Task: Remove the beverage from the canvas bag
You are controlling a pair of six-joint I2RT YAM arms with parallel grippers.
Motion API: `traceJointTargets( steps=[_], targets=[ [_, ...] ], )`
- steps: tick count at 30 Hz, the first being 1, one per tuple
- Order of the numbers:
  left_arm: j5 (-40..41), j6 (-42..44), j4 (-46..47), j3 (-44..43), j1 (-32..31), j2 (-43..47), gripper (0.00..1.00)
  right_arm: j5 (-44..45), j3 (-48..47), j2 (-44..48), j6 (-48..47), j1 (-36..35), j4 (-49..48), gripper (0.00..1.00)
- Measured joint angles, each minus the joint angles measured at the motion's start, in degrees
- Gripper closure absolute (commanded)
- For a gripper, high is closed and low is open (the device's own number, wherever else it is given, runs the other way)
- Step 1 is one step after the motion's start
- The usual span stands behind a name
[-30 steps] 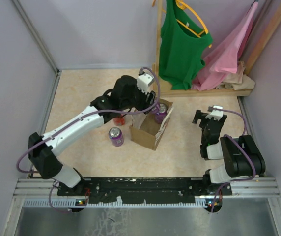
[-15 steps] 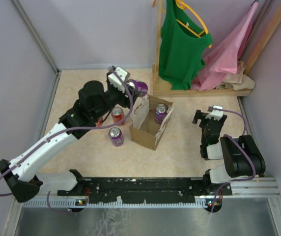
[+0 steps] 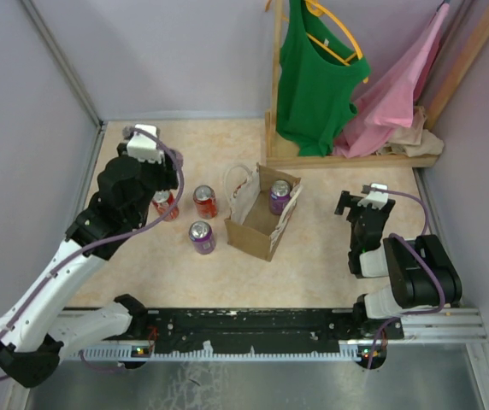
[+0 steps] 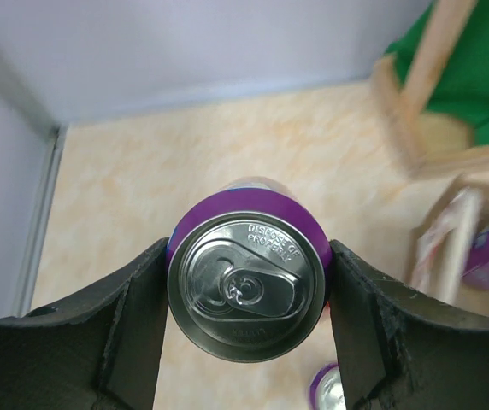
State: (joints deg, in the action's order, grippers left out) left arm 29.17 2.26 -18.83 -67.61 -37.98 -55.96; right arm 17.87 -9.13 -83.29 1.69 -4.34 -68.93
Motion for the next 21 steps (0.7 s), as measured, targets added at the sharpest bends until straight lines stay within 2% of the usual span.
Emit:
traceJointTargets(
  steps=[3,9,16,21],
  targets=[
    [1.9,-4.2,-5.6,4.9,2.7,3.6,1.00,0.0,0.0,0.0,0.0,0.0,0.0,0.01],
    [1.1,-12.7,-14.2,12.5,2.9,7.8,1.00,0.0,0.0,0.0,0.0,0.0,0.0,0.01],
    [-1.8,-19.9,-17.4,20.1,2.9,10.6,1.00,0.0,0.0,0.0,0.0,0.0,0.0,0.01],
    [-2.7,-23.2,-17.6,22.6,2.9,9.1,1.00,0.0,0.0,0.0,0.0,0.0,0.0,0.01]
  ],
)
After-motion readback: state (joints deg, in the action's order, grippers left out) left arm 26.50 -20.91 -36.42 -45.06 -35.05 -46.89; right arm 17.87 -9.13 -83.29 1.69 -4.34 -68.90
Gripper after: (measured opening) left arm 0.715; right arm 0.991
